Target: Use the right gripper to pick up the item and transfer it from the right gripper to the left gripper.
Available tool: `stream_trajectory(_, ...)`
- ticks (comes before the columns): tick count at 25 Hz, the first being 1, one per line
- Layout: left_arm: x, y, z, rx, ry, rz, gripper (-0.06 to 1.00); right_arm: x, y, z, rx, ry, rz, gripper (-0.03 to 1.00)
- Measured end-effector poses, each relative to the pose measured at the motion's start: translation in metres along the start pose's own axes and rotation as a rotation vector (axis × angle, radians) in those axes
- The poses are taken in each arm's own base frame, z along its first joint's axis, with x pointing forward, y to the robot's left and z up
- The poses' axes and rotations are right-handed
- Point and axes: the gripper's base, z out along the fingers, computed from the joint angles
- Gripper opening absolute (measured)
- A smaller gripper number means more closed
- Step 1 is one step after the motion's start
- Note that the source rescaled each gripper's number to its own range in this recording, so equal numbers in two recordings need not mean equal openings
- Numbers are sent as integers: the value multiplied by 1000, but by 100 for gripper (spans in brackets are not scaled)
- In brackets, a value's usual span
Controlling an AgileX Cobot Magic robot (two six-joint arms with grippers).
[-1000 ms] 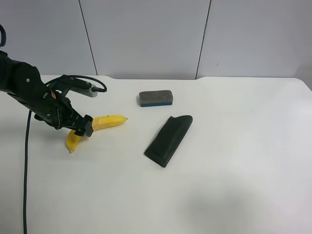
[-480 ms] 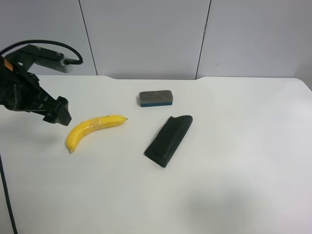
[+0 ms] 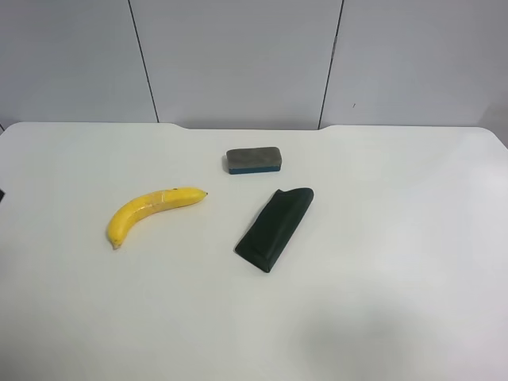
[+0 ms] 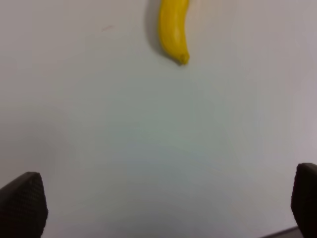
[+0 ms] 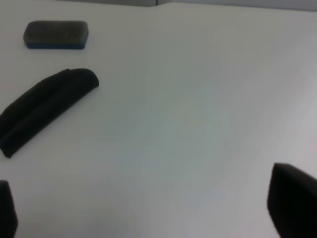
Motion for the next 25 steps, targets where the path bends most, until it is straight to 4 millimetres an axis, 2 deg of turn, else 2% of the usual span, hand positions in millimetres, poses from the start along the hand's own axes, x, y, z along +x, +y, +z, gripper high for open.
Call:
stream_trajectory(3, 21, -1, -24, -2, -32, -29, 100, 0, 0, 0, 0, 0, 0, 100)
stream_trajectory(6, 42, -2, -36, -4, -80, -37, 100, 0, 0, 0, 0, 0, 0, 100)
stream_trajectory(13, 100, -6, -38, -8, -179, -41, 100, 0, 0, 0, 0, 0, 0, 100)
stream_trajectory(17, 126, -7, -36, -10, -251, -42, 100, 0, 0, 0, 0, 0, 0, 100)
stream_trajectory(21, 146, -9, -42, -14, -356, -43, 100, 0, 0, 0, 0, 0, 0, 100)
stream_trajectory(25, 158, -9, -44, -17, -437, -44, 100, 0, 0, 0, 0, 0, 0, 100)
